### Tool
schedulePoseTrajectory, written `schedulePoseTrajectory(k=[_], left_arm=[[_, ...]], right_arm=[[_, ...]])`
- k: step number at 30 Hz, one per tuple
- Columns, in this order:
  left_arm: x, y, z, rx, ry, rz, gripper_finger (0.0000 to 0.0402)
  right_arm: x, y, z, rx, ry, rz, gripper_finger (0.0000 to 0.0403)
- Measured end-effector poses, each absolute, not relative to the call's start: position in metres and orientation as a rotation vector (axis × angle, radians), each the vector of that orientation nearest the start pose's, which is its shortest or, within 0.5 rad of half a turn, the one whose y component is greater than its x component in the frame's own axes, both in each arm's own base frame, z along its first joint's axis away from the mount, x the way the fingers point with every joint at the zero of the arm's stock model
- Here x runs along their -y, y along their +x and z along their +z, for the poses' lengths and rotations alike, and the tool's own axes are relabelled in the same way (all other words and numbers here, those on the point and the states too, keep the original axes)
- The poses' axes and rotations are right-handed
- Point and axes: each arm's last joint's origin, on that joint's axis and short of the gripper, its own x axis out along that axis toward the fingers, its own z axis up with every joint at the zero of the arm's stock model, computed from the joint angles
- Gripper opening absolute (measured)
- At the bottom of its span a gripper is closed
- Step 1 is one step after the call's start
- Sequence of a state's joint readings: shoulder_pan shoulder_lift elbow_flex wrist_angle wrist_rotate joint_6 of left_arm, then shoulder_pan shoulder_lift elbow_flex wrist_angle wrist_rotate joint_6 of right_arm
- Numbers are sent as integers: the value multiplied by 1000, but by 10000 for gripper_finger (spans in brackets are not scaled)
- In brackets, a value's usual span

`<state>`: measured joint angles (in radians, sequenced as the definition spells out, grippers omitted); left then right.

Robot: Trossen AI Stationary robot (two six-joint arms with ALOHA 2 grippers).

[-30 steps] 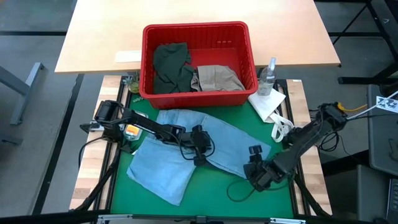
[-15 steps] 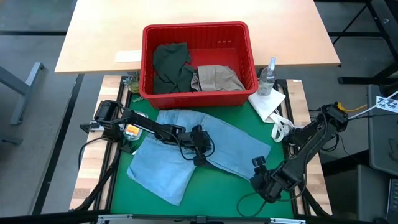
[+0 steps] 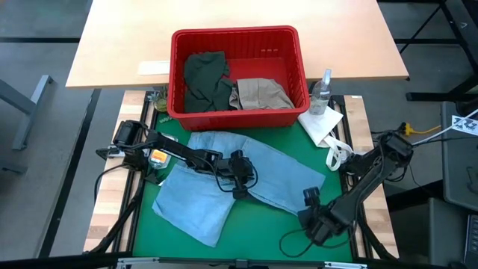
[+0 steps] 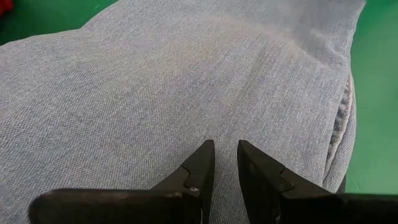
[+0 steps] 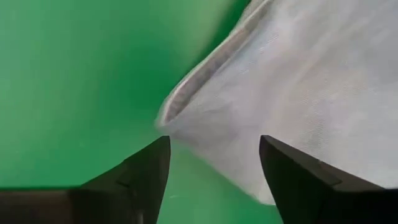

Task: Fold laundry
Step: Fold the light blue jeans

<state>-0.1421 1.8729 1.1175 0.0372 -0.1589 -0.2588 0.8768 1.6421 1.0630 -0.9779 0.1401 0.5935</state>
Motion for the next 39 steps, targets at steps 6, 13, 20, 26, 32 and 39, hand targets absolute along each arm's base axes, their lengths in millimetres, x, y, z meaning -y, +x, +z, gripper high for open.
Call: schedulePoseTrajectory(k=[6, 13, 20, 26, 32, 39], left_arm=[[51, 387, 168, -702, -140, 107, 66], [51, 387, 168, -702, -140, 108, 66], [51, 387, 168, -702, -140, 107, 66], [51, 387, 168, -702, -140, 107, 66], [51, 387, 168, -701, -140, 107, 66], [51, 387, 168, -701, -140, 107, 66]], right_arm=[[-213, 178, 180, -1563, -336, 268, 261], [-210, 180, 180, -1481, -480, 245, 262], [-203, 174, 164, -1510, -485, 247, 262], [-202, 171, 146, -1497, -408, 318, 262], [-203, 170, 146, -1521, -378, 351, 262], [-203, 169, 152, -1561, -375, 360, 262]])
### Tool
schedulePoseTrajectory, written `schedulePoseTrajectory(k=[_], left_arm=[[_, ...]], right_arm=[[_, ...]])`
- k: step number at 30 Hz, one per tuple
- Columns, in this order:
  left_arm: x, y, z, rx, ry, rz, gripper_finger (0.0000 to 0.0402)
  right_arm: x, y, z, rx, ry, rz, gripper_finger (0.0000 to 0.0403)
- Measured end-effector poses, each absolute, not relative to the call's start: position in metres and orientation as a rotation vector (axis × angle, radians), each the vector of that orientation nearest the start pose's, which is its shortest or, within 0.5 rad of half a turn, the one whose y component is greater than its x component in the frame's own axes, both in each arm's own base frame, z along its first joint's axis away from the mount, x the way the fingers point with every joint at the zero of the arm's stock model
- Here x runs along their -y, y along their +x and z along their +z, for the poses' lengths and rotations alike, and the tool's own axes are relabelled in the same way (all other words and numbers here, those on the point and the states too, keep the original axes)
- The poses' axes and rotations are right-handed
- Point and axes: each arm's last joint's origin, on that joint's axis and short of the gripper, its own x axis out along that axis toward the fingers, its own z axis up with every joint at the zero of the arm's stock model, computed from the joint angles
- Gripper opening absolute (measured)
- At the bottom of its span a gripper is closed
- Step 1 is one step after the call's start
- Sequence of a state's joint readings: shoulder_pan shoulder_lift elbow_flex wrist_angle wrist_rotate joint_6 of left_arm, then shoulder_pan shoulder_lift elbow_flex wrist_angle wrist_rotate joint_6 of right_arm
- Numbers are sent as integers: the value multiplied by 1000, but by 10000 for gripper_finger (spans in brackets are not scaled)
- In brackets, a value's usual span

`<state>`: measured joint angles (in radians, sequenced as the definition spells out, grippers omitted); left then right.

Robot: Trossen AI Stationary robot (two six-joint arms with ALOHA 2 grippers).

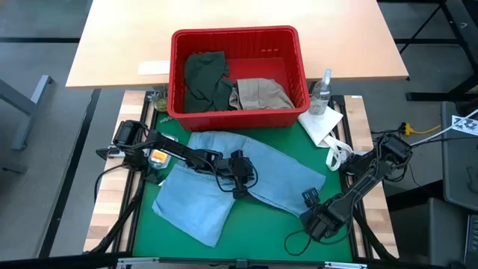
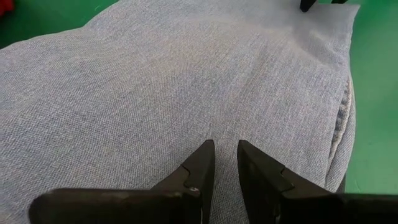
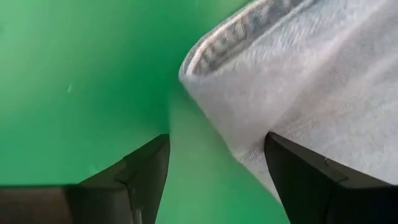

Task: Fold laundry
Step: Fold the light blue jeans

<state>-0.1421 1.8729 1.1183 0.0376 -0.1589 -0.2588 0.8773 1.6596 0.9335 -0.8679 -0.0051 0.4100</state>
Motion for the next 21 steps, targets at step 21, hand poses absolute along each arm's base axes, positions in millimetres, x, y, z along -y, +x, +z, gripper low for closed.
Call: schedulePoseTrajectory(k=[21], left_arm=[[51, 387, 168, -702, -140, 107, 66]], right_arm=[[-225, 189, 169, -1399, -352, 364, 262]])
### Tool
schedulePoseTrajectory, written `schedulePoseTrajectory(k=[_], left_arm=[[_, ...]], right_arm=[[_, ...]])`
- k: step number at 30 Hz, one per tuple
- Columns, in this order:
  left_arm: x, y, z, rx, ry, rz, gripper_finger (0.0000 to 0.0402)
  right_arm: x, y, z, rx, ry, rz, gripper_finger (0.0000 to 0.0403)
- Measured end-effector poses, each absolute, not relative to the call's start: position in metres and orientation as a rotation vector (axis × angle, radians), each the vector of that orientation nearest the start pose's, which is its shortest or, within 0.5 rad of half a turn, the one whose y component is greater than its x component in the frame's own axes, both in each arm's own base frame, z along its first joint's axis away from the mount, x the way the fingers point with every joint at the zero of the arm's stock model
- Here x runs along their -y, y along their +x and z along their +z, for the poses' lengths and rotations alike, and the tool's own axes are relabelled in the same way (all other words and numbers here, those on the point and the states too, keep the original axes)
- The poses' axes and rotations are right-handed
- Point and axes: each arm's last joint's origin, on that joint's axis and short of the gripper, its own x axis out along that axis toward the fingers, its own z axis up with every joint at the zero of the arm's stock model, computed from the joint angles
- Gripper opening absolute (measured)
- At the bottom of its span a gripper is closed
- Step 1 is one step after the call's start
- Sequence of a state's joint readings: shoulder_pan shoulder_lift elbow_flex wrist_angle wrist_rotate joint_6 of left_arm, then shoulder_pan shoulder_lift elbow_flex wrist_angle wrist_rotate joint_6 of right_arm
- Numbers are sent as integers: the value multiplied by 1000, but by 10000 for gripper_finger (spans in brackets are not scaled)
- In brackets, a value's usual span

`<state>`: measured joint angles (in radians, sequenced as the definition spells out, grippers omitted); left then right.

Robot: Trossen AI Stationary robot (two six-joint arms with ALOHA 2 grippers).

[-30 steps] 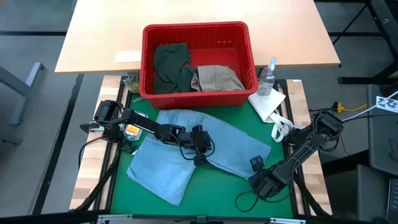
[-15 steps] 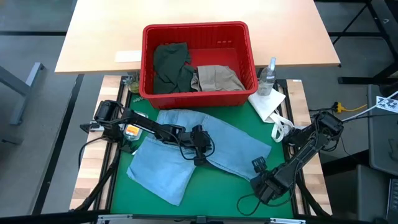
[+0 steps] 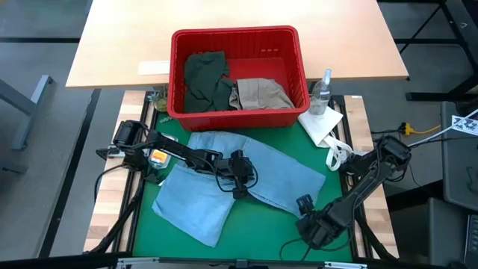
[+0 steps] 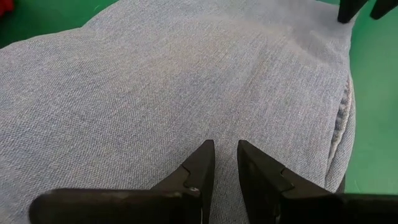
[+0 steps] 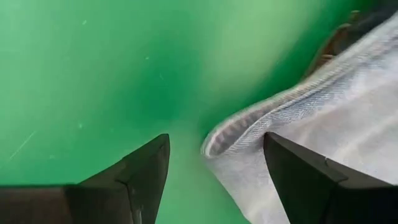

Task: Fold laundry
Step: Fold the light blue jeans

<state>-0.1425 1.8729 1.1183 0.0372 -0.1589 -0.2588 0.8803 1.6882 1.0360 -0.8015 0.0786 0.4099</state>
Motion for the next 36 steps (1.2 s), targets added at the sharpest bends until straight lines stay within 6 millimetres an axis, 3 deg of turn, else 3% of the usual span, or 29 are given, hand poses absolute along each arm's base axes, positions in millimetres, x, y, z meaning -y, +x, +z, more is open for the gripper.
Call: schedulePoseTrajectory(k=[5, 11, 17, 21, 25, 30, 36], left_arm=[[51, 387, 168, -701, -140, 107, 66], [51, 387, 168, -701, -140, 107, 66], [51, 387, 168, -701, -140, 107, 66], [51, 387, 168, -701, -140, 107, 66], [51, 387, 168, -702, -140, 107, 66], [51, 387, 168, -702, -140, 107, 66], [51, 387, 168, -701, -140, 107, 66]], right_arm=[[-228, 187, 147, -1423, -325, 406, 262], [-229, 188, 142, -1428, -352, 452, 262], [-226, 185, 166, -1517, -484, 513, 262], [-219, 182, 196, -1604, -640, 390, 262], [-207, 178, 215, -1665, -831, 250, 262], [-200, 176, 217, -1641, -954, 161, 262], [-207, 179, 210, -1628, -834, 240, 262]])
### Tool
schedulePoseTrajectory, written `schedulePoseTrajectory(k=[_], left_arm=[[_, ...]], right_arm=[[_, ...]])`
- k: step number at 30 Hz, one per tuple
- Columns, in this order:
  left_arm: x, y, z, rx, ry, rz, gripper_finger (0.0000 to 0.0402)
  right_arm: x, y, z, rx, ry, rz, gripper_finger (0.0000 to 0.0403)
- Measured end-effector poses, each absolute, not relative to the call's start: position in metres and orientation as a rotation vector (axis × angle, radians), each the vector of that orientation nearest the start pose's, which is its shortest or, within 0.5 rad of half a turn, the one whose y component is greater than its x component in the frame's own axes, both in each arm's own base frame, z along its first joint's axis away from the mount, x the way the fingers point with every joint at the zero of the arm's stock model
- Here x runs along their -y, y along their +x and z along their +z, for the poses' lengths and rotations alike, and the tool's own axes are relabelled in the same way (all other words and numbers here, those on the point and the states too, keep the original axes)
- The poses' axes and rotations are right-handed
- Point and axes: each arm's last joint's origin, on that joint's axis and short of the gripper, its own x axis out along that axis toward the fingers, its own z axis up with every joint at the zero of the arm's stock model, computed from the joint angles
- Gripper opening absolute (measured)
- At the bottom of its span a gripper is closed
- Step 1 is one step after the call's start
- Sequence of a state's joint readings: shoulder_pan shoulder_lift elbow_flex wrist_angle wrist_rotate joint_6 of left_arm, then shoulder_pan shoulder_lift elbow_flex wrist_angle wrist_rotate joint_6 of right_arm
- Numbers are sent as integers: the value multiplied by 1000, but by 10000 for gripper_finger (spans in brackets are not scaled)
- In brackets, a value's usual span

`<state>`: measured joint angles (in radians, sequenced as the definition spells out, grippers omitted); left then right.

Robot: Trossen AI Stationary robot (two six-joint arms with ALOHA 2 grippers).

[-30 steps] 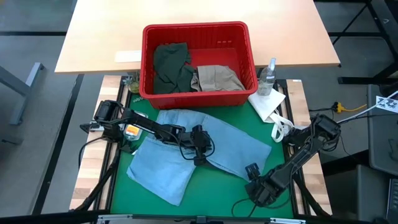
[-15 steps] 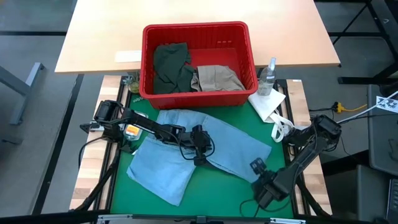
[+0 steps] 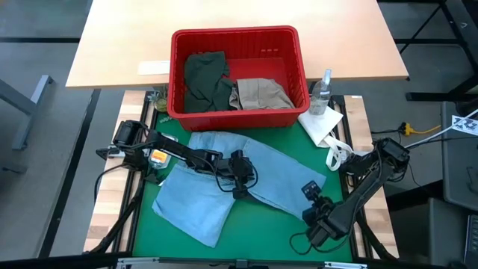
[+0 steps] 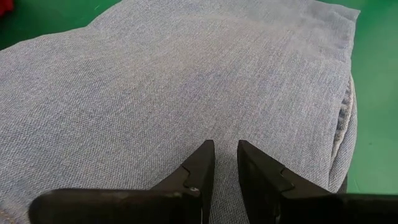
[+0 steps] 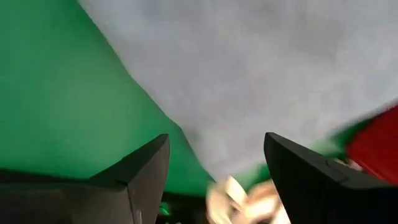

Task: Fold laundry
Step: Fold the light blue jeans

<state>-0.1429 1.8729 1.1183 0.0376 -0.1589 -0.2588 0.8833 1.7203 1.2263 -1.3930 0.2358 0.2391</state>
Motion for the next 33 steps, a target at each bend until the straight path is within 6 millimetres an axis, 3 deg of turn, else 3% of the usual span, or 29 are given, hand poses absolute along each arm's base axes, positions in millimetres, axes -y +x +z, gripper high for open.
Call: schedulePoseTrajectory(k=[6, 11, 23, 33], left_arm=[[51, 387, 168, -701, -140, 107, 66], [51, 387, 168, -702, -140, 107, 66], [51, 387, 168, -701, -140, 107, 66], [51, 387, 168, -701, -140, 107, 66]], right_arm=[[-218, 186, 207, -1546, -709, 293, 262], [-220, 189, 204, -1510, -707, 287, 262], [-201, 171, 159, -1667, -781, 271, 262], [-196, 168, 139, -1611, -781, 297, 254]])
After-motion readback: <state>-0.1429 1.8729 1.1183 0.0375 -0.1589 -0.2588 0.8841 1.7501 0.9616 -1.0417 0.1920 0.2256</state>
